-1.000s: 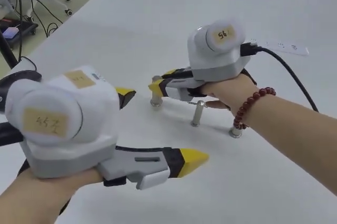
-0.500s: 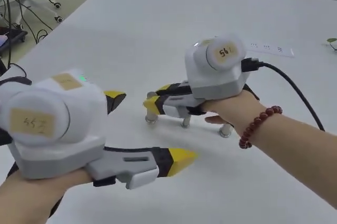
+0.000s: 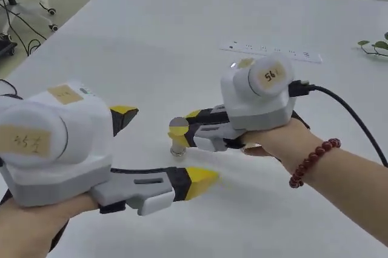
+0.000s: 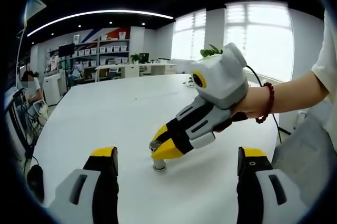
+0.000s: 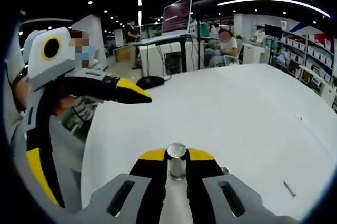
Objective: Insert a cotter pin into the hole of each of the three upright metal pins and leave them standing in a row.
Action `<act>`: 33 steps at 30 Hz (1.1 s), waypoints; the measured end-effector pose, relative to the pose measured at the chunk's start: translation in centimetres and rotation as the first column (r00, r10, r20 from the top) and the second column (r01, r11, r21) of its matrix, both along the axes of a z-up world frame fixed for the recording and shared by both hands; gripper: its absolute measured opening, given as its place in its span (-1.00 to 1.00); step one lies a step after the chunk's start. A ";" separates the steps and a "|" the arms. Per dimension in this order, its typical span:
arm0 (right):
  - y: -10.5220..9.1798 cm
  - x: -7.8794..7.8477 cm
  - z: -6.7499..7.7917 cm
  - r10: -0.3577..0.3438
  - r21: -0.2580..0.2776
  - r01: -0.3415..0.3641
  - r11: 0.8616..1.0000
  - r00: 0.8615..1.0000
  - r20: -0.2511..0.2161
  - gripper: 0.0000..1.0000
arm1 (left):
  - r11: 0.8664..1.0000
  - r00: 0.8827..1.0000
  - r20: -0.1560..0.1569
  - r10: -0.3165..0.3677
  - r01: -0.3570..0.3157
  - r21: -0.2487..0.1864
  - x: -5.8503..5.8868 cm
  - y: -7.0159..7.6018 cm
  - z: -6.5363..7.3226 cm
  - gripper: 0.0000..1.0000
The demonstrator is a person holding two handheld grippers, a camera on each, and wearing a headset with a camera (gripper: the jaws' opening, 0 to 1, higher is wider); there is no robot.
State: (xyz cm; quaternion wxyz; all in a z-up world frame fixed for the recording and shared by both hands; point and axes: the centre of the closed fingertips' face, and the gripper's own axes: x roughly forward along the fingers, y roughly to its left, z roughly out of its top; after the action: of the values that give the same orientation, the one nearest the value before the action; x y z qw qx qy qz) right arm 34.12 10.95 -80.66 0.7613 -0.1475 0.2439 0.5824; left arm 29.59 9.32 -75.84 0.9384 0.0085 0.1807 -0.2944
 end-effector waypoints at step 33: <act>-7.3 -0.6 0.0 -0.124 -0.006 0.124 0.992 0.992 0.009 -0.73 | 0.999 0.999 -0.006 -0.039 0.039 -0.018 -0.2 -1.2 -0.1 0.82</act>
State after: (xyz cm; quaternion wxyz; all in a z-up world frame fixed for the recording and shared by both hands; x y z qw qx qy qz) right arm 33.55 3.63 -80.65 0.7965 -0.1370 0.2515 0.5325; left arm 29.35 8.11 -75.90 0.9319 0.0028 0.1808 -0.3143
